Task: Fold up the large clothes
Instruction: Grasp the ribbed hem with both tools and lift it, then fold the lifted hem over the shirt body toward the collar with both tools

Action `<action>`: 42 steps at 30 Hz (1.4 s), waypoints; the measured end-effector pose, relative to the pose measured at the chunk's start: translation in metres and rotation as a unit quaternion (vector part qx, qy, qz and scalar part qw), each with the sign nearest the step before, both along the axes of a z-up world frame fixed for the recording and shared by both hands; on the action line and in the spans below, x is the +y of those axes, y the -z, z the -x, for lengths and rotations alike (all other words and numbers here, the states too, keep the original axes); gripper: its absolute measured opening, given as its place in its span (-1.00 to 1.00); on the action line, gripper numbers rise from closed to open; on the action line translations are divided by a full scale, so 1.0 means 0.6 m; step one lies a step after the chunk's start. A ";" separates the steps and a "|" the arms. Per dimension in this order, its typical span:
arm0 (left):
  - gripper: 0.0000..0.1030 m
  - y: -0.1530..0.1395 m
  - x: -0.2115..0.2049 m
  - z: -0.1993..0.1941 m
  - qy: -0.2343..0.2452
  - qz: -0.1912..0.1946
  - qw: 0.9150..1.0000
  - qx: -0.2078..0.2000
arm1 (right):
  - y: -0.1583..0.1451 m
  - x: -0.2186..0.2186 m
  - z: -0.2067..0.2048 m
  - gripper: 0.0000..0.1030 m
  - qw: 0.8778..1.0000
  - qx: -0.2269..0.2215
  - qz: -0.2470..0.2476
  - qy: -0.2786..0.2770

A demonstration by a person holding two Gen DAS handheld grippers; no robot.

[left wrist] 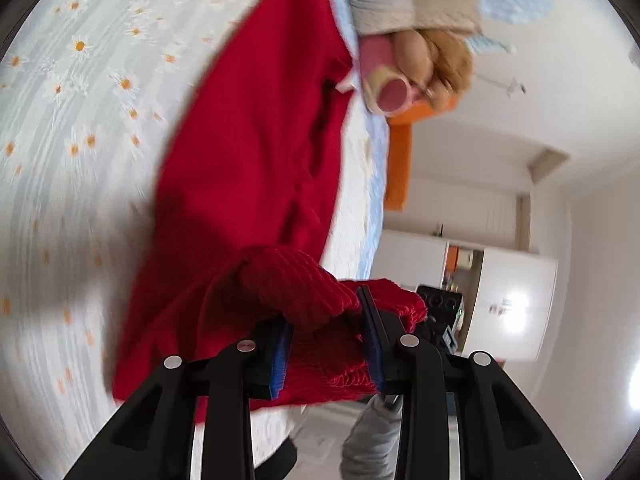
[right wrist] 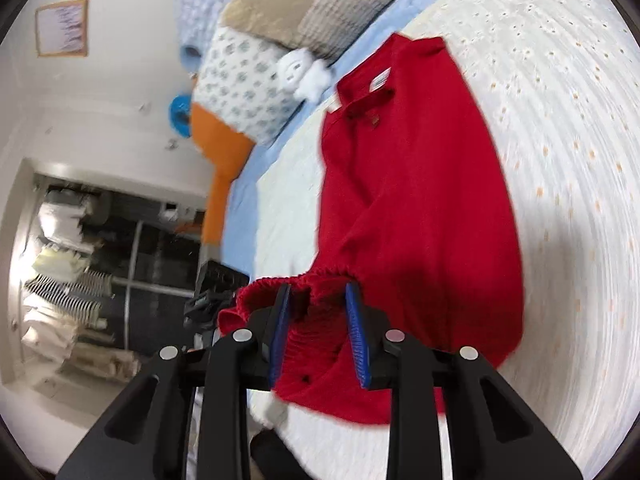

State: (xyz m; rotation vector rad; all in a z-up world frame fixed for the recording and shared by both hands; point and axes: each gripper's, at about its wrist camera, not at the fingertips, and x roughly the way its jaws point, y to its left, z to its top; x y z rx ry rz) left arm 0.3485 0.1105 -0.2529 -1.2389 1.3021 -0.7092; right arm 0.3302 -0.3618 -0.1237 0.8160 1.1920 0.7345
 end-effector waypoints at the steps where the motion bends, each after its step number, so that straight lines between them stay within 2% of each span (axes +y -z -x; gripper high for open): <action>1: -0.31 0.025 0.002 -0.012 -0.008 0.009 1.000 0.013 | 0.010 -0.002 -0.007 -0.43 1.000 -0.001 0.002 0.007; 3: -0.31 0.063 0.005 -0.023 -0.019 0.024 0.999 0.030 | 0.036 -0.005 -0.025 -0.31 0.999 -0.015 -0.006 0.029; 4: -0.31 0.088 0.008 -0.026 -0.028 0.042 0.998 0.040 | 0.042 -0.007 -0.030 0.03 0.999 -0.024 -0.008 0.031; 5: -0.31 0.100 0.007 -0.027 -0.029 0.057 0.997 0.043 | 0.050 -0.011 -0.028 0.64 0.999 -0.034 -0.007 0.039; 6: -0.30 0.105 0.005 -0.030 -0.028 0.065 0.997 0.043 | 0.051 -0.015 -0.027 0.75 0.998 -0.041 -0.003 0.044; 8: -0.26 0.093 0.006 -0.031 -0.010 0.069 0.997 0.037 | 0.045 -0.030 -0.008 0.76 0.996 -0.079 -0.001 0.032; 10: -0.13 0.061 0.015 -0.025 0.010 0.048 0.998 0.025 | 0.037 -0.041 0.009 0.76 0.994 -0.106 -0.007 -0.002; 11: -0.04 0.033 0.020 -0.018 0.019 0.024 1.000 0.006 | 0.036 -0.047 0.026 0.76 0.992 -0.122 0.001 -0.033; 13: 0.90 -0.030 0.024 0.000 0.038 -0.037 0.997 -0.051 | 0.033 -0.043 0.052 0.76 0.985 -0.147 0.030 -0.085; 14: 0.94 -0.059 0.026 0.011 0.033 -0.078 0.993 -0.080 | 0.036 -0.034 0.071 0.75 0.977 -0.161 0.058 -0.126; 16: 0.94 -0.094 0.032 0.032 0.035 -0.132 0.985 -0.106 | 0.043 -0.016 0.098 0.74 0.963 -0.180 0.096 -0.177; 18: 0.94 -0.119 0.029 0.057 0.042 -0.164 0.977 -0.130 | 0.055 0.016 0.114 0.67 0.943 -0.197 0.133 -0.233; 19: 0.94 -0.120 0.025 0.068 0.053 -0.191 0.971 -0.134 | 0.058 0.027 0.117 0.62 0.935 -0.205 0.151 -0.247; 21: 0.94 -0.113 0.005 0.079 0.076 -0.250 0.956 -0.132 | 0.063 0.059 0.114 0.38 0.908 -0.230 0.196 -0.290; 22: 0.94 -0.102 -0.003 0.086 0.088 -0.281 0.947 -0.129 | 0.065 0.065 0.111 0.25 0.903 -0.233 0.198 -0.302; 23: 0.94 -0.087 -0.014 0.090 0.094 -0.303 0.940 -0.127 | 0.065 0.069 0.105 0.24 0.903 -0.234 0.190 -0.307; 24: 0.94 -0.073 -0.021 0.092 0.097 -0.312 0.937 -0.125 | 0.064 0.072 0.095 0.23 0.908 -0.232 0.172 -0.304; 27: 0.94 -0.030 -0.037 0.089 0.092 -0.304 0.941 -0.115 | 0.074 0.080 0.058 0.25 0.923 -0.225 0.139 -0.280; 29: 0.94 -0.011 -0.049 0.083 0.086 -0.312 0.939 -0.112 | 0.101 0.095 0.045 0.39 0.930 -0.197 0.143 -0.275; 30: 0.94 -0.009 -0.056 0.081 0.082 -0.317 0.938 -0.114 | 0.106 0.103 0.038 0.39 0.933 -0.188 0.141 -0.272; 31: 0.94 -0.010 -0.064 0.080 0.080 -0.326 0.934 -0.120 | 0.111 0.109 0.040 0.31 0.937 -0.180 0.132 -0.269; 33: 0.94 -0.016 -0.075 0.081 0.085 -0.338 0.928 -0.132 | 0.107 0.114 0.057 0.12 0.941 -0.192 0.123 -0.251; 34: 0.93 -0.023 -0.082 0.080 0.086 -0.338 0.927 -0.138 | 0.106 0.109 0.062 -0.05 0.946 -0.185 0.121 -0.237; 35: 0.93 -0.021 -0.083 0.079 0.084 -0.338 0.927 -0.138 | 0.105 0.100 0.067 -0.26 0.954 -0.170 0.116 -0.217; 36: 0.93 -0.025 -0.091 0.072 0.080 -0.336 0.928 -0.137 | 0.101 0.083 0.075 -0.35 0.965 -0.150 0.111 -0.186; 38: 0.93 -0.031 -0.095 0.077 0.076 -0.332 0.930 -0.140 | 0.086 0.056 0.095 -0.69 0.979 -0.116 0.096 -0.140; 40: 0.93 -0.035 -0.097 0.079 0.078 -0.335 0.928 -0.143 | 0.062 0.046 0.122 -0.73 0.981 -0.123 0.075 -0.130; 42: 0.93 -0.043 -0.109 0.078 0.081 -0.345 0.923 -0.148 | 0.029 0.040 0.158 -0.74 0.977 -0.143 0.088 -0.129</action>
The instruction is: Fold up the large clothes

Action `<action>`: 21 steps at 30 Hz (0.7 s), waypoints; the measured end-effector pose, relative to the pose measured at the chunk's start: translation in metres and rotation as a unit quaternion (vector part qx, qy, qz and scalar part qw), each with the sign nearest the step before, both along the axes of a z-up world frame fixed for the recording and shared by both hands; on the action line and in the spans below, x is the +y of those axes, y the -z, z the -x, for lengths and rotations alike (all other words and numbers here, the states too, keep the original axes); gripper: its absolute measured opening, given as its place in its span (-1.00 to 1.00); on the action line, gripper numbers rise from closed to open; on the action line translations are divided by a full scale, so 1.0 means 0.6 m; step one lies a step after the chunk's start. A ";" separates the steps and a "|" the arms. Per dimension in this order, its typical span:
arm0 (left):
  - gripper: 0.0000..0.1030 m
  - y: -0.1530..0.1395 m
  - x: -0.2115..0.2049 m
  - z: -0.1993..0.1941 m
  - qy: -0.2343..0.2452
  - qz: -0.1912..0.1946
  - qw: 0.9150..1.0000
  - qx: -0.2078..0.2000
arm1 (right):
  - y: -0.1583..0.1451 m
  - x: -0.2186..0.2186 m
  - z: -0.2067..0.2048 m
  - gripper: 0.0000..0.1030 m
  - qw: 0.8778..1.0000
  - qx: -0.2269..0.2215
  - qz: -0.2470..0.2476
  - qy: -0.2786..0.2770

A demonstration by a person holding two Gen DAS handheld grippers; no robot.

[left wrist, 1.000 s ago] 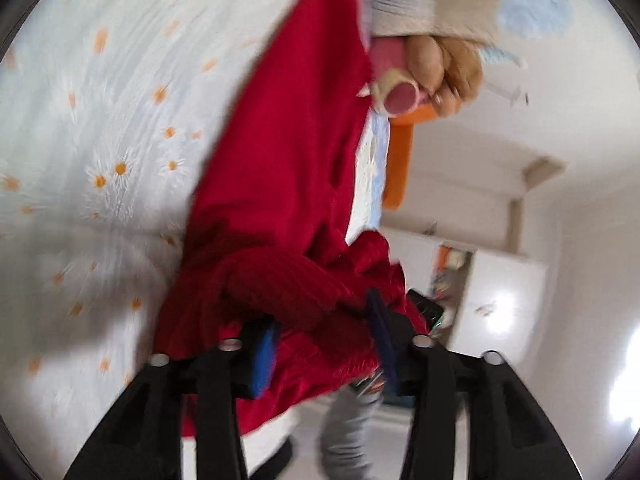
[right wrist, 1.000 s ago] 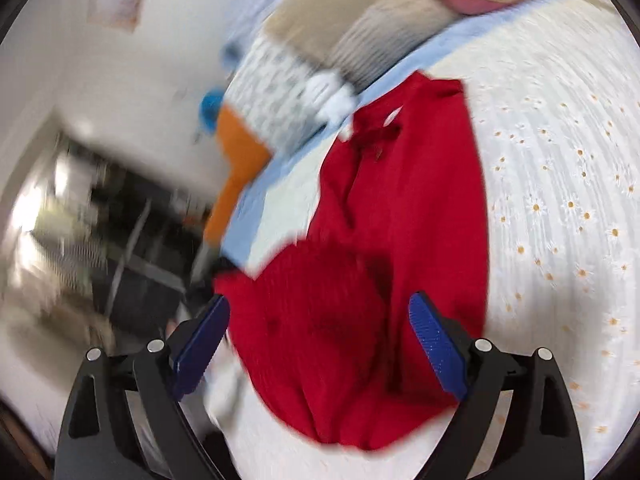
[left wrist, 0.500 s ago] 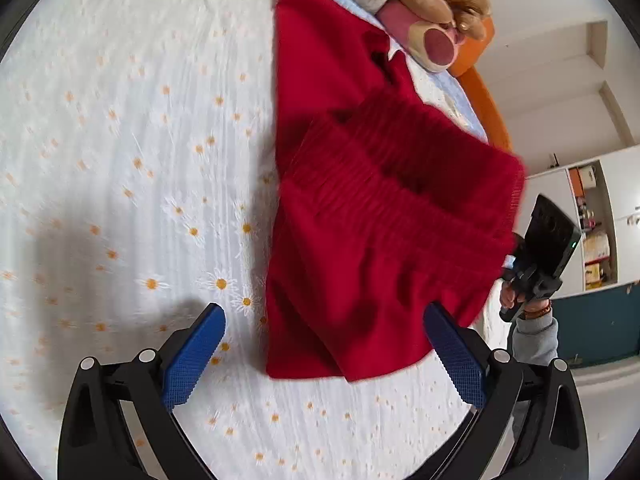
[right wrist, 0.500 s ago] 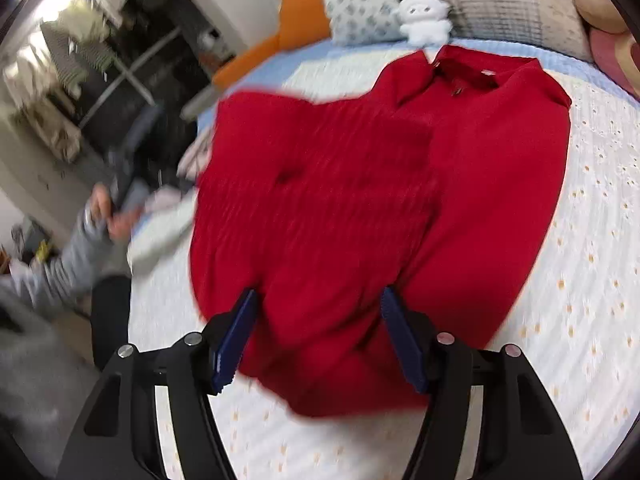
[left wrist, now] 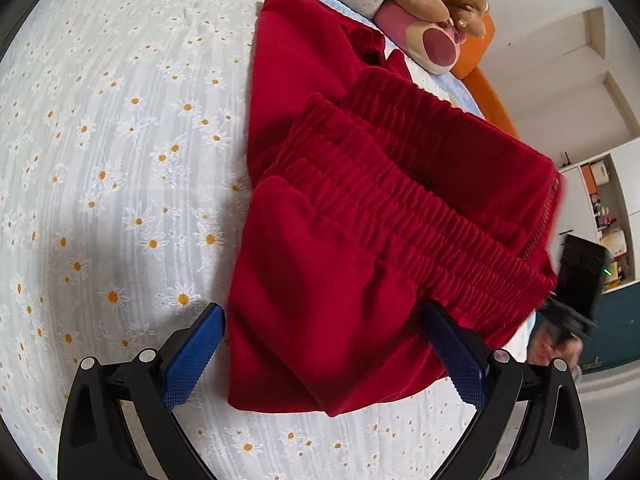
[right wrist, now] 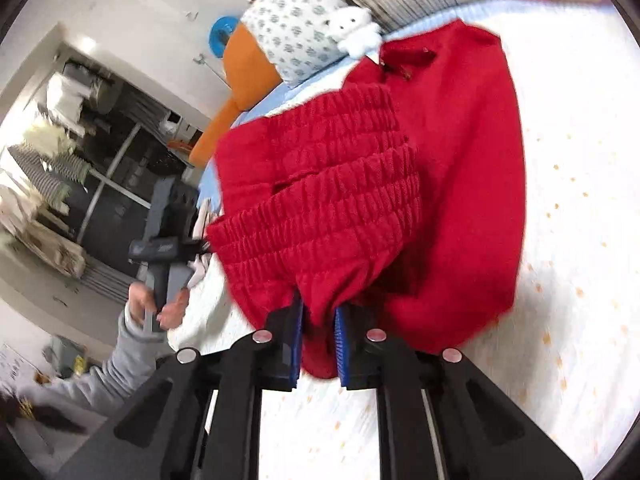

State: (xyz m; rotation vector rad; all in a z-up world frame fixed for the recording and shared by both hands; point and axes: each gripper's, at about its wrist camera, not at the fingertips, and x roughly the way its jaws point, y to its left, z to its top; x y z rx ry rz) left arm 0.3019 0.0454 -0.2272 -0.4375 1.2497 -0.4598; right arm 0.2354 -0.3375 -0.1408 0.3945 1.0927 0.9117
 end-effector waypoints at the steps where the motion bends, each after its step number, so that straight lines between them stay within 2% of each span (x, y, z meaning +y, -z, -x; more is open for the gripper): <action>1: 0.93 -0.006 -0.004 0.001 0.000 -0.006 1.000 -0.004 | -0.011 0.000 0.012 -0.74 1.000 -0.006 0.001 -0.001; 3: 0.93 -0.023 -0.008 0.011 0.001 -0.024 1.000 -0.020 | -0.038 0.009 0.043 -0.74 0.998 -0.049 0.033 -0.008; 5: 0.93 -0.054 -0.007 0.025 0.000 -0.016 0.999 -0.042 | -0.057 0.033 0.082 -0.74 0.989 -0.115 0.093 -0.018; 6: 0.93 -0.076 -0.008 0.032 0.002 -0.010 0.998 -0.061 | -0.066 0.056 0.109 -0.74 0.975 -0.170 0.139 -0.030; 7: 0.93 -0.108 -0.012 0.044 0.008 -0.009 0.996 -0.088 | -0.066 0.074 0.132 -0.74 0.963 -0.207 0.166 -0.049; 10: 0.94 -0.167 -0.018 0.065 0.024 -0.008 0.992 -0.127 | -0.038 0.102 0.199 -0.74 0.929 -0.278 0.225 -0.094; 12: 0.94 -0.183 -0.023 0.065 0.029 0.000 0.992 -0.121 | -0.005 0.092 0.218 -0.73 0.919 -0.277 0.261 -0.108; 14: 0.94 -0.198 -0.035 0.067 0.050 -0.007 0.992 -0.118 | 0.026 0.070 0.222 -0.74 0.925 -0.248 0.271 -0.103; 16: 0.94 -0.205 -0.061 0.066 0.067 -0.029 0.990 -0.120 | 0.055 0.064 0.234 -0.74 0.931 -0.222 0.265 -0.121; 18: 0.93 -0.203 -0.099 0.073 0.101 -0.029 0.988 -0.115 | 0.070 0.070 0.258 -0.71 0.920 -0.235 0.283 -0.133; 19: 0.93 -0.203 -0.132 0.072 0.126 -0.025 0.986 -0.108 | 0.073 0.069 0.265 -0.65 0.920 -0.235 0.286 -0.132; 21: 0.93 -0.209 -0.162 0.081 0.145 -0.035 0.982 -0.112 | 0.073 0.057 0.269 -0.51 0.929 -0.214 0.274 -0.127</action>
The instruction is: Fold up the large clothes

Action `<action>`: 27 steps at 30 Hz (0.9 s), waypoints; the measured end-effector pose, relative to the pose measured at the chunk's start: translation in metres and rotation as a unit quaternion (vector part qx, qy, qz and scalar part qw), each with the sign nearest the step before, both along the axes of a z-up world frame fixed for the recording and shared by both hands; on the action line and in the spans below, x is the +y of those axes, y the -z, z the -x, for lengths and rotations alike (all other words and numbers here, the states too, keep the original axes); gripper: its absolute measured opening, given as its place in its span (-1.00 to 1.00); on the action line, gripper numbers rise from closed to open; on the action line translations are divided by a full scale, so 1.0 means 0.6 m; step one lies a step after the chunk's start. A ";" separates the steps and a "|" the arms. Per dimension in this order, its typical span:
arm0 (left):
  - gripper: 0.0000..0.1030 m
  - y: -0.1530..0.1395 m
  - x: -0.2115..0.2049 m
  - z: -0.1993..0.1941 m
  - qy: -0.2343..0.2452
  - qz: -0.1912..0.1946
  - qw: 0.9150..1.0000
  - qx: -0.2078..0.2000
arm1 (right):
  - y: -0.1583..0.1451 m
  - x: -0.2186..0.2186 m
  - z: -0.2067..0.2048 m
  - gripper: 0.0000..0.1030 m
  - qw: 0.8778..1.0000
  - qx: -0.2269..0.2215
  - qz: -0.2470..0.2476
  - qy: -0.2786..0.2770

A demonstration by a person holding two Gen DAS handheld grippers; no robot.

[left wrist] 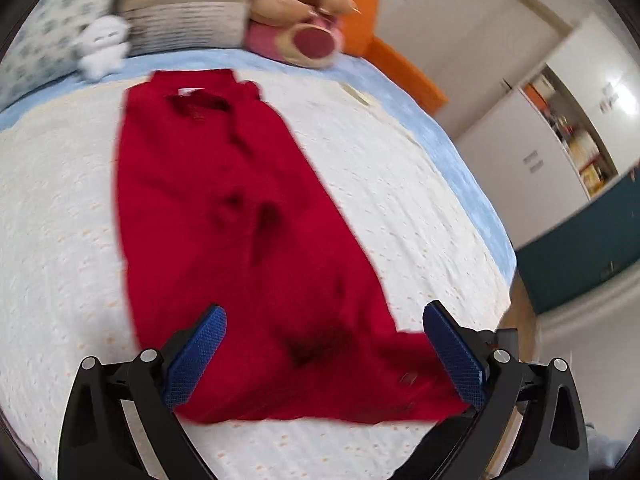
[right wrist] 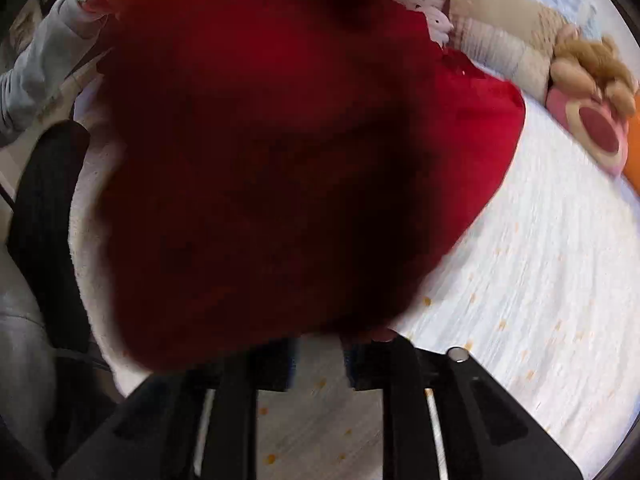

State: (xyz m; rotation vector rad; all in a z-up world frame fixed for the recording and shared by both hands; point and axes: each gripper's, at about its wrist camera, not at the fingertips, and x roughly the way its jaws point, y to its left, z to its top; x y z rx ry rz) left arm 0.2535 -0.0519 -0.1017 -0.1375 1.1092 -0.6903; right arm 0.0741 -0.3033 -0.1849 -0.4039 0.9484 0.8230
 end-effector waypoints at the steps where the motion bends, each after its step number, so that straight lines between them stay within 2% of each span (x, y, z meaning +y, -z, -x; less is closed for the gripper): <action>1: 0.93 -0.005 -0.009 0.004 0.005 -0.008 1.000 -0.008 | -0.003 -0.009 0.005 -0.41 1.000 0.006 -0.007 0.003; 3: 0.93 -0.016 -0.007 0.006 0.002 -0.010 1.000 -0.019 | -0.011 -0.036 0.023 -0.21 1.000 0.015 -0.012 -0.001; 4: 0.94 -0.020 0.004 0.004 -0.006 -0.014 1.000 -0.023 | -0.016 -0.052 0.031 0.01 1.000 0.019 -0.011 0.004; 5: 0.94 -0.022 0.014 0.001 -0.015 -0.015 1.000 -0.024 | -0.023 -0.072 0.036 0.11 0.999 0.026 -0.018 0.015; 8: 0.94 -0.010 0.070 -0.028 -0.071 -0.008 0.997 0.001 | -0.042 -0.129 0.040 0.09 0.996 0.049 -0.050 0.048; 9: 0.93 0.002 0.082 -0.037 -0.076 -0.002 0.997 0.013 | -0.052 -0.144 0.038 0.11 0.995 0.050 -0.067 0.063; 11: 0.93 0.038 0.085 -0.042 -0.066 -0.010 0.997 0.043 | -0.075 -0.173 0.051 0.27 0.989 0.047 -0.105 0.094; 13: 0.94 0.071 0.060 -0.029 -0.025 -0.020 0.998 0.060 | -0.091 -0.180 0.031 0.27 0.980 0.041 -0.148 0.127; 14: 0.94 0.093 0.037 -0.016 0.016 -0.025 0.997 0.071 | -0.095 -0.177 0.026 0.27 0.979 0.038 -0.155 0.130; 16: 0.93 0.121 0.005 0.006 0.066 -0.038 0.993 0.092 | -0.107 -0.152 0.012 0.27 0.978 0.023 -0.168 0.121; 17: 0.93 0.136 -0.012 0.022 0.093 -0.067 0.989 0.098 | -0.110 -0.136 0.004 0.25 0.979 0.016 -0.170 0.113; 18: 0.94 0.143 -0.021 0.038 0.111 -0.100 0.985 0.086 | -0.109 -0.112 -0.014 0.25 0.980 0.008 -0.172 0.097; 20: 0.93 0.156 -0.032 0.078 0.153 -0.164 0.972 0.076 | -0.113 -0.080 -0.025 0.25 0.983 -0.005 -0.167 0.076; 23: 0.94 0.167 -0.017 0.118 0.170 -0.206 0.960 0.082 | -0.120 -0.022 -0.047 0.23 0.986 -0.037 -0.156 0.039; 25: 0.94 0.163 0.007 0.137 0.164 -0.204 0.961 0.093 | -0.113 0.028 -0.071 0.21 0.990 -0.062 -0.117 0.040; 27: 0.94 0.153 0.033 0.151 0.153 -0.188 0.965 0.098 | -0.099 0.065 -0.093 0.21 0.993 -0.074 -0.074 0.049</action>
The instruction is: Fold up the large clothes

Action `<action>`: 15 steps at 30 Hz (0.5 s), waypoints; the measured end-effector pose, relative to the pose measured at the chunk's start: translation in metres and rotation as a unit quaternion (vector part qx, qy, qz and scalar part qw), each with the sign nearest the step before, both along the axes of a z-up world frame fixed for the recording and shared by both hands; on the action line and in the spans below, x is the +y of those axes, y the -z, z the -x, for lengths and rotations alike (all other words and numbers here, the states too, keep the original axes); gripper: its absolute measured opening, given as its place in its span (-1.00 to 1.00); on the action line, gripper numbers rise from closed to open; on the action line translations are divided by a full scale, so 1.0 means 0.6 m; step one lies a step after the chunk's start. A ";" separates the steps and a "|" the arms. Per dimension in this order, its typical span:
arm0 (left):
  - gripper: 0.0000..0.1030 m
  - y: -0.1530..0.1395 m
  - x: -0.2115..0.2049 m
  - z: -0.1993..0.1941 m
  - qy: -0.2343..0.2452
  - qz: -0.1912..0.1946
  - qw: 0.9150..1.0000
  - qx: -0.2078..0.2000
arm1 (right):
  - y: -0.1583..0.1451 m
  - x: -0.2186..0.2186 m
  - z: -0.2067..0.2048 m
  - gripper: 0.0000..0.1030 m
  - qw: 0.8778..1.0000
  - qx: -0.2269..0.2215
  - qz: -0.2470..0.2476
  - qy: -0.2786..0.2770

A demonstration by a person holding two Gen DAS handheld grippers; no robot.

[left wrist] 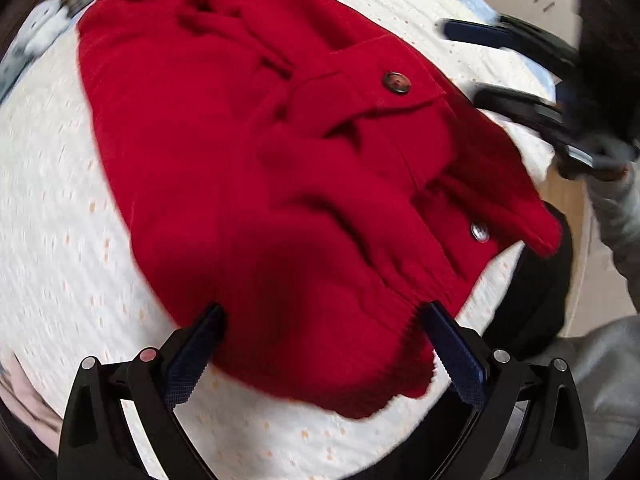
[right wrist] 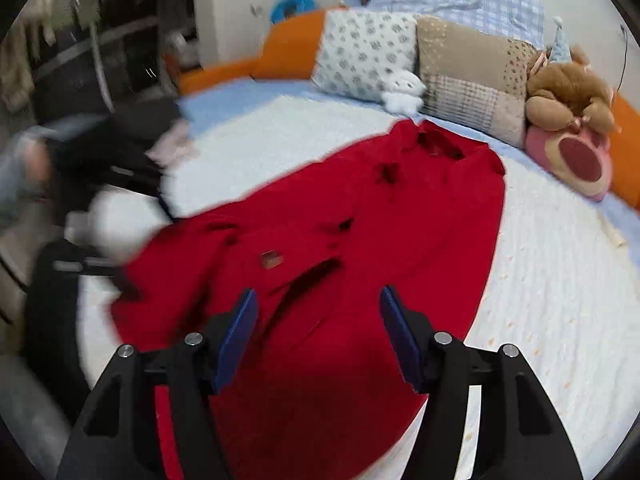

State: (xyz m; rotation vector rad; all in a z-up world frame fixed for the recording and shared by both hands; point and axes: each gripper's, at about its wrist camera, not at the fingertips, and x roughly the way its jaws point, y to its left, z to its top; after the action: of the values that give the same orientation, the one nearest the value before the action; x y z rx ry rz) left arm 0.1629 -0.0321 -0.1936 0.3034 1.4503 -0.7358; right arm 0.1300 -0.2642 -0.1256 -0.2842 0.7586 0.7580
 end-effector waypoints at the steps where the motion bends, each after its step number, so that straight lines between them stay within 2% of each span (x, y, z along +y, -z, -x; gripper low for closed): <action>1: 0.94 -0.003 0.010 0.003 -0.006 0.005 1.000 0.001 | 0.008 0.018 -0.005 0.19 1.000 0.006 0.008 -0.007; 4: 0.94 -0.015 0.059 0.008 -0.043 0.023 0.999 0.003 | 0.031 0.072 0.016 0.11 0.993 0.084 -0.011 -0.088; 6: 0.94 -0.023 0.098 0.000 -0.073 0.027 0.997 -0.005 | 0.041 0.105 0.050 0.09 0.981 0.133 -0.024 -0.137; 8: 0.94 -0.036 0.133 -0.013 -0.110 0.054 0.992 -0.003 | 0.051 0.137 0.088 0.09 0.966 0.179 -0.031 -0.187; 9: 0.94 -0.044 0.146 -0.019 -0.126 0.074 0.989 0.001 | 0.054 0.148 0.102 0.09 0.962 0.188 -0.027 -0.198; 12: 0.94 -0.057 0.165 -0.037 -0.152 0.120 0.981 0.001 | 0.064 0.152 0.120 0.09 0.963 0.192 -0.004 -0.191; 15: 0.94 -0.060 0.155 -0.051 -0.158 0.156 0.975 -0.006 | 0.044 0.103 0.107 0.06 0.963 0.217 -0.047 -0.152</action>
State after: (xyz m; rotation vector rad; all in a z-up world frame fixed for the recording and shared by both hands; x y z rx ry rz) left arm 0.1934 0.0609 -0.1575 -0.1622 1.3076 -0.6860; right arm 0.0659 -0.2025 -0.1521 -0.1490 1.1034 1.1662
